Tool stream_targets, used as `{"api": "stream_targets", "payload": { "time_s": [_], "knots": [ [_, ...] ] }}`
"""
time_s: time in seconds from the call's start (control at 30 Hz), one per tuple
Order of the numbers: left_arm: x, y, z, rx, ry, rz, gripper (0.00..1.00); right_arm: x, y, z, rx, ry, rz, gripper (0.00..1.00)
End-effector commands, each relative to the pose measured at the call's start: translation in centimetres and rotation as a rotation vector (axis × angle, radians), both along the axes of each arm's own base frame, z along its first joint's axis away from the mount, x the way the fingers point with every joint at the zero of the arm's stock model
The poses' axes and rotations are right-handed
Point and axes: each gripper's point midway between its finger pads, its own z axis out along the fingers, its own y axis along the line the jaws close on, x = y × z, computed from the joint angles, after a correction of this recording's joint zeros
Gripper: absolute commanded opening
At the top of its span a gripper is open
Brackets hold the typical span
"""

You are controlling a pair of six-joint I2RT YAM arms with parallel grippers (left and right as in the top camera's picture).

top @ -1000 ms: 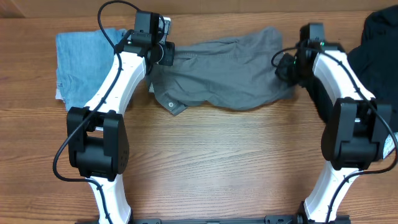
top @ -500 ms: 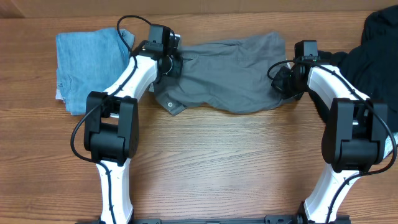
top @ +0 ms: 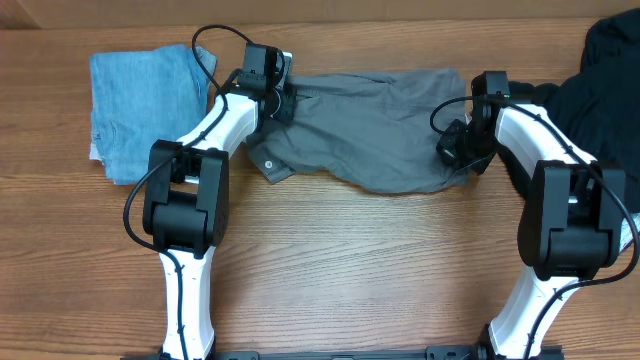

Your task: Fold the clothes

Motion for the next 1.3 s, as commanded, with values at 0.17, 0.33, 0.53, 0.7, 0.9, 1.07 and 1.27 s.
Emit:
{"api": "stream_targets", "payload": {
  "time_s": [0.17, 0.33, 0.53, 0.7, 0.9, 1.07, 1.27],
  "knots": [
    [-1.5, 0.8, -2.0, 0.038, 0.083, 0.02, 0.05, 1.2, -0.1, 8.9, 0.017, -0.185, 0.082, 0.45],
    [-1.5, 0.6, -1.7, 0.031, 0.081, 0.014, 0.06, 0.4, -2.3, 10.9, 0.051, -0.224, 0.052, 0.98],
    [-1.6, 0.6, -1.6, 0.031, 0.084, 0.013, 0.07, -1.0, -3.8, 7.6, 0.204, -0.236, -0.008, 1.0],
    [-1.5, 0.5, -1.6, 0.03, 0.079, 0.013, 0.07, -1.3, -2.3, 5.7, 0.32, -0.306, 0.038, 1.0],
    [-1.5, 0.3, -1.6, 0.018, 0.08, 0.006, 0.06, -1.6, -1.9, 3.4, 0.334, -0.315, 0.051, 1.0],
    [-1.5, 0.1, -1.5, 0.007, 0.077, -0.001, 0.06, -1.4, -1.9, 1.2, 0.338, -0.291, 0.063, 1.0],
    [-1.5, 0.1, -1.5, 0.006, 0.078, -0.001, 0.06, -1.1, 2.3, -0.6, 0.477, -0.281, 0.143, 1.0]
  ]
}}
